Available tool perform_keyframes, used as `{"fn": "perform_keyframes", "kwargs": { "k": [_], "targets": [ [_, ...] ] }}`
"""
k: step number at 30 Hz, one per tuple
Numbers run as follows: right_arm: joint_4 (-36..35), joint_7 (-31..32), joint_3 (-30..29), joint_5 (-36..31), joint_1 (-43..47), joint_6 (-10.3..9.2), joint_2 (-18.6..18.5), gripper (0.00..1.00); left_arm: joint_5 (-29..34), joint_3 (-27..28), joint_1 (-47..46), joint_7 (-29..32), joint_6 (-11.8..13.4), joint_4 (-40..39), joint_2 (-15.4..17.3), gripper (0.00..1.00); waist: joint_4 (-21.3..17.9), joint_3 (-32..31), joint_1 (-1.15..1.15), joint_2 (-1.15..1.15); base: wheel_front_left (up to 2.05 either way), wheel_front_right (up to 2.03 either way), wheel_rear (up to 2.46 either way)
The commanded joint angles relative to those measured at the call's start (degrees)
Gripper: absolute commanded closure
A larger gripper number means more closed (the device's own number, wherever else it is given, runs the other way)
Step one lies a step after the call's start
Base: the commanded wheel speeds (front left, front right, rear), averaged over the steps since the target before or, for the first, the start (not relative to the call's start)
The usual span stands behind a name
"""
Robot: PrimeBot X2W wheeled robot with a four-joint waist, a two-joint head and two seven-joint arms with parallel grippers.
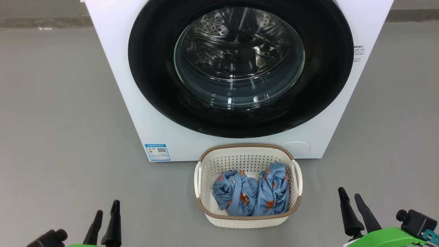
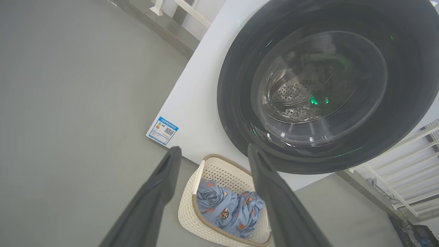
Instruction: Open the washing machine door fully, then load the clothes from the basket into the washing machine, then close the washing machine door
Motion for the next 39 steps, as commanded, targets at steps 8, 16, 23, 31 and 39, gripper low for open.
{"fn": "perform_keyframes", "kwargs": {
  "k": [8, 16, 23, 31, 39],
  "targets": [
    [-2.13, -1.69, 1.34, -6.82, -0.94, 0.06, -0.50, 0.00, 6.20, 1.24, -1.84, -1.70, -0.11, -2.42, 1.37, 0.00, -0.08, 0.19, 0.00, 0.00, 0.00, 0.00, 0.00],
    [-2.62, -2.87, 1.28, -12.65, -0.89, 0.07, -0.42, 0.00, 11.55, 1.03, -1.96, -2.79, -0.12, -2.71, 1.61, 0.00, -0.08, 0.12, 0.00, 0.00, 0.00, 0.00, 0.00],
    [-3.09, -3.90, 1.27, -17.64, -0.79, 0.07, -0.36, 0.00, 16.09, 1.05, -1.98, -3.74, -0.14, -2.69, 1.70, 0.00, -0.06, -0.03, 0.00, 0.00, 0.00, 0.00, 0.00],
    [-3.62, -5.08, 1.30, -23.30, -0.68, 0.08, -0.16, 0.00, 21.20, 0.92, -2.22, -4.83, -0.15, -2.75, 2.04, 0.00, -0.04, 0.05, 0.00, 0.00, 0.00, 0.00, 0.00],
    [-4.11, -6.26, 1.01, -29.18, -0.62, 0.08, 0.01, 0.00, 26.11, 1.09, -2.35, -5.92, -0.17, -2.95, 2.27, 0.00, -0.09, 0.12, 0.00, 0.00, 0.00, 0.00, 0.00]
  ]
}}
